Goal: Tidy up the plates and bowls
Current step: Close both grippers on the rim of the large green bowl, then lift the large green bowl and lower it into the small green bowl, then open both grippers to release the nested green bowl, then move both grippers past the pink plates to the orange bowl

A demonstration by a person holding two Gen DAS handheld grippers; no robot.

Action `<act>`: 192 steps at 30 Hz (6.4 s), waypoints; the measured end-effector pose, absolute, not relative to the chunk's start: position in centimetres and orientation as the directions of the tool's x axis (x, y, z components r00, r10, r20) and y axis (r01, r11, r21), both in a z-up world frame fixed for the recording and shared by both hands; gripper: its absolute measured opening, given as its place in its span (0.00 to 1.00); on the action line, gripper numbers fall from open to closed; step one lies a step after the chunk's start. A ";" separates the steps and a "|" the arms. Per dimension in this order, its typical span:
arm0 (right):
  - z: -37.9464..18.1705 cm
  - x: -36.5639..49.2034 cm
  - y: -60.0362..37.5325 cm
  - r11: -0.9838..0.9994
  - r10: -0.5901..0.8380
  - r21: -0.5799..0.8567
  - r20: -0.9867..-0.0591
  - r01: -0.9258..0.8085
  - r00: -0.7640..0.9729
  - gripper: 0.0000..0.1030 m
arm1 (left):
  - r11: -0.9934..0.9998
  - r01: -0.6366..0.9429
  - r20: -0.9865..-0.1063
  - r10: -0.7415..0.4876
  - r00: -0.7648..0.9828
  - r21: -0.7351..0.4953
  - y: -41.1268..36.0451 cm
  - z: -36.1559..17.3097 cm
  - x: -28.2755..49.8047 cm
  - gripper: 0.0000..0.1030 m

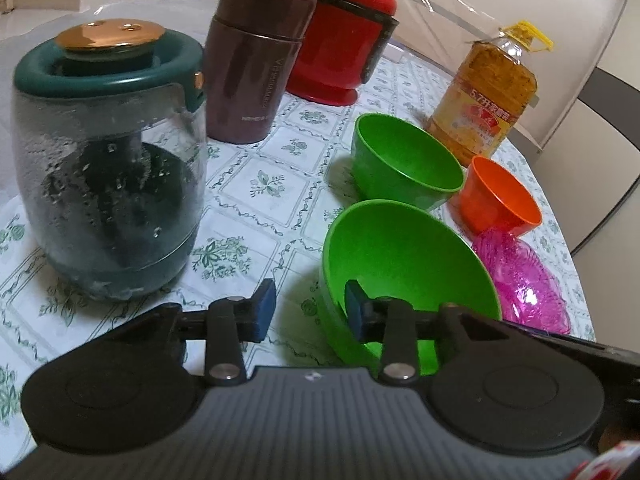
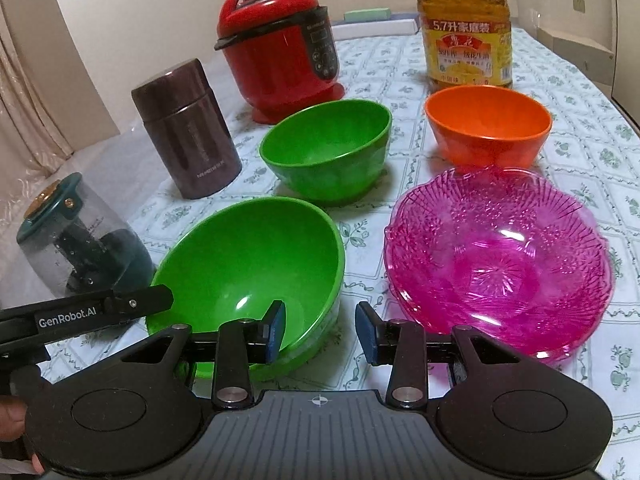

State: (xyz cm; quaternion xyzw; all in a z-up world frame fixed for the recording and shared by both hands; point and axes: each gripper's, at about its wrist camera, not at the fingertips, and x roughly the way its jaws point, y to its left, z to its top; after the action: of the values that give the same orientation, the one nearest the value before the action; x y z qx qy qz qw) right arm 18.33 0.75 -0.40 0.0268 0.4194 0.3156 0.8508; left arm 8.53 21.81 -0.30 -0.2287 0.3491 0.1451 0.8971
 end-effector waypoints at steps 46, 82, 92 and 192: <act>2.9 19.6 -0.2 0.812 0.562 0.325 -0.660 -0.485 0.499 0.16 | 0.908 -0.314 -0.669 0.051 0.742 -0.279 20.2 4.6 11.4 0.10; 3.7 37.1 5.8 0.830 0.507 0.224 -0.684 -0.511 0.524 0.15 | 0.902 -0.356 -0.730 0.069 0.680 -0.246 25.0 3.7 29.2 0.10; 1.5 37.2 6.7 0.834 0.468 0.150 -0.701 -0.531 0.538 0.15 | 0.907 -0.356 -0.739 0.080 0.669 -0.224 24.8 2.1 29.5 0.11; 4.1 28.6 -14.9 0.932 0.362 0.284 -0.676 -0.226 0.642 0.38 | 0.928 -0.200 -0.641 -0.052 0.766 -0.314 8.9 4.7 26.7 0.36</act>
State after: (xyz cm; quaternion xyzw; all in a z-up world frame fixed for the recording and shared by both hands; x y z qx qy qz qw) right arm 28.56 -14.87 4.06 0.0866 0.3905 0.1630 0.9019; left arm 26.68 8.89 4.67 -0.1851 0.3400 0.0400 0.9211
